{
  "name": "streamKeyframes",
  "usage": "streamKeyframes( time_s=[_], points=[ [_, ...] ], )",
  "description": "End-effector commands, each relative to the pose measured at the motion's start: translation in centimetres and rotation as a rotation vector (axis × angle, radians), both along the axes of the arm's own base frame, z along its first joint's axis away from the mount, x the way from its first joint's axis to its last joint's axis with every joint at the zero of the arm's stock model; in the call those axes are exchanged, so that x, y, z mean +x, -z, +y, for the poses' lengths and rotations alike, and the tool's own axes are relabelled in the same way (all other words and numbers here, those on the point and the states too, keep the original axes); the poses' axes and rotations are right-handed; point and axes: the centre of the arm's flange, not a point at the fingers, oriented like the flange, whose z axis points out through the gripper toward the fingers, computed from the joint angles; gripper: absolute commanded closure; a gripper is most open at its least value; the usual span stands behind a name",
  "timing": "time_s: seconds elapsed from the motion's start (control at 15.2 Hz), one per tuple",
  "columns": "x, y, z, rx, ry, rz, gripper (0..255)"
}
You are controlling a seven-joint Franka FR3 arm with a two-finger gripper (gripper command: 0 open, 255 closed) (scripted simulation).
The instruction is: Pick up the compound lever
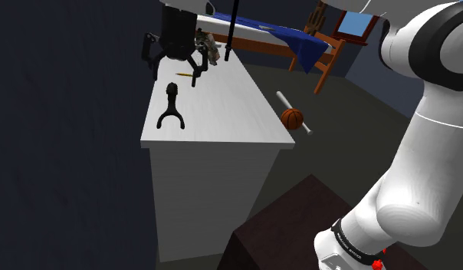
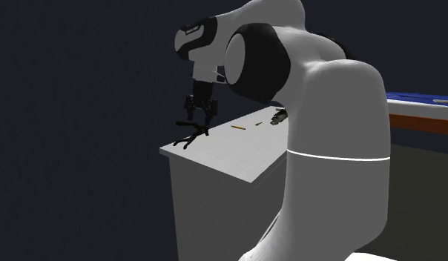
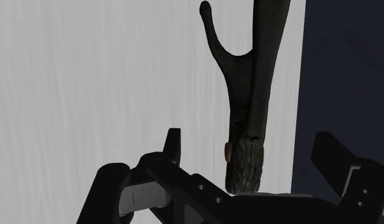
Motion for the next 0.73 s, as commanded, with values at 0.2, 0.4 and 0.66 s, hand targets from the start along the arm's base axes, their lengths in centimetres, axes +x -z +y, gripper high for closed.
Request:
streamKeyframes(
  time_s=[0.2, 0.4, 0.66],
  points=[
    [0.42, 2.39, 0.59, -0.004, -0.003, 0.029, 255],
    [0.37, 2.29, 0.63, -0.004, -0.003, 0.029, 255],
    [0.55, 2.50, 0.76, -0.004, -0.003, 0.028, 255]
  ],
)
